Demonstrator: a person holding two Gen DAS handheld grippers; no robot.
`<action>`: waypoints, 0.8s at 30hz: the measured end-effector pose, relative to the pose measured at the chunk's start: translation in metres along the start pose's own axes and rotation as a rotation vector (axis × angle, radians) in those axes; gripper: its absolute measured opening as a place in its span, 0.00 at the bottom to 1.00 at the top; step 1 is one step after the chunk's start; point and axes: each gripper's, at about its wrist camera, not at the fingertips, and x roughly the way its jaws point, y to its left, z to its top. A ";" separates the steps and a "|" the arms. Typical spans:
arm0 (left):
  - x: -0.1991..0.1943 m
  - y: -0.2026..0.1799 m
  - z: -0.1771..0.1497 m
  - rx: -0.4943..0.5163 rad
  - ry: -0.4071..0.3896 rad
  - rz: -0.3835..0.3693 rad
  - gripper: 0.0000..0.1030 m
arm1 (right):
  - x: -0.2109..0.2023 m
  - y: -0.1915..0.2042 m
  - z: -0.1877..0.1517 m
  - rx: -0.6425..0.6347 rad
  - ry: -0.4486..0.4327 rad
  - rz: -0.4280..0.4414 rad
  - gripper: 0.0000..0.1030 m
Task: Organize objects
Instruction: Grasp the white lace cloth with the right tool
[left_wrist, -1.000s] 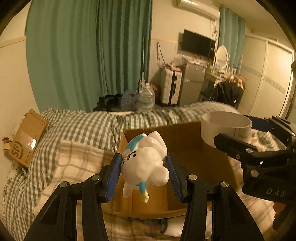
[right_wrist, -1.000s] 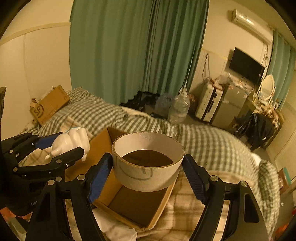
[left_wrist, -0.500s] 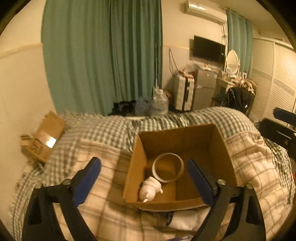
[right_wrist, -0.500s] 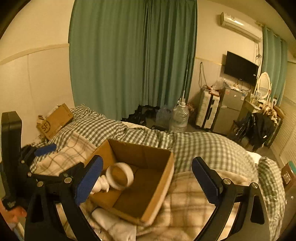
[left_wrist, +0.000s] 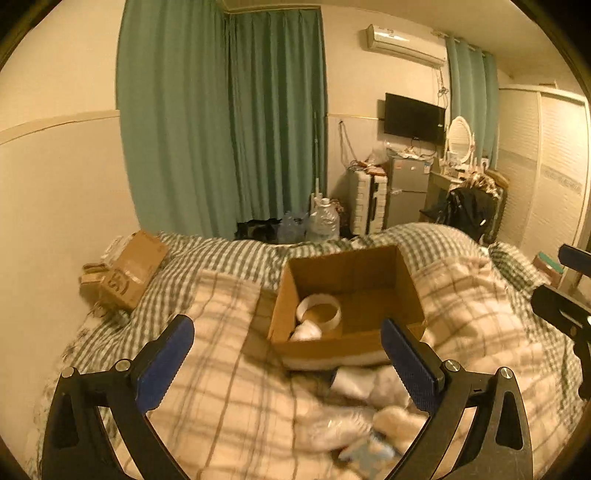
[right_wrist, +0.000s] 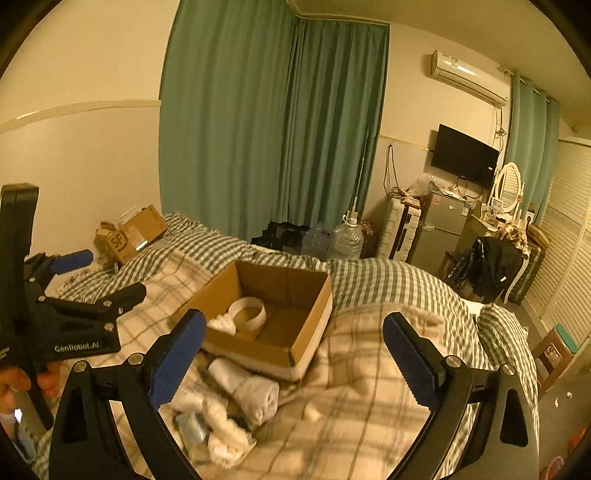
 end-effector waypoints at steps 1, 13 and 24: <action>-0.004 -0.002 -0.006 0.008 0.001 0.013 1.00 | -0.003 0.003 -0.008 0.002 0.005 0.006 0.94; 0.038 -0.001 -0.102 0.020 0.141 0.068 1.00 | 0.062 0.036 -0.095 -0.003 0.204 0.006 0.94; 0.056 0.000 -0.120 0.025 0.207 0.070 1.00 | 0.115 0.048 -0.131 -0.005 0.399 0.160 0.74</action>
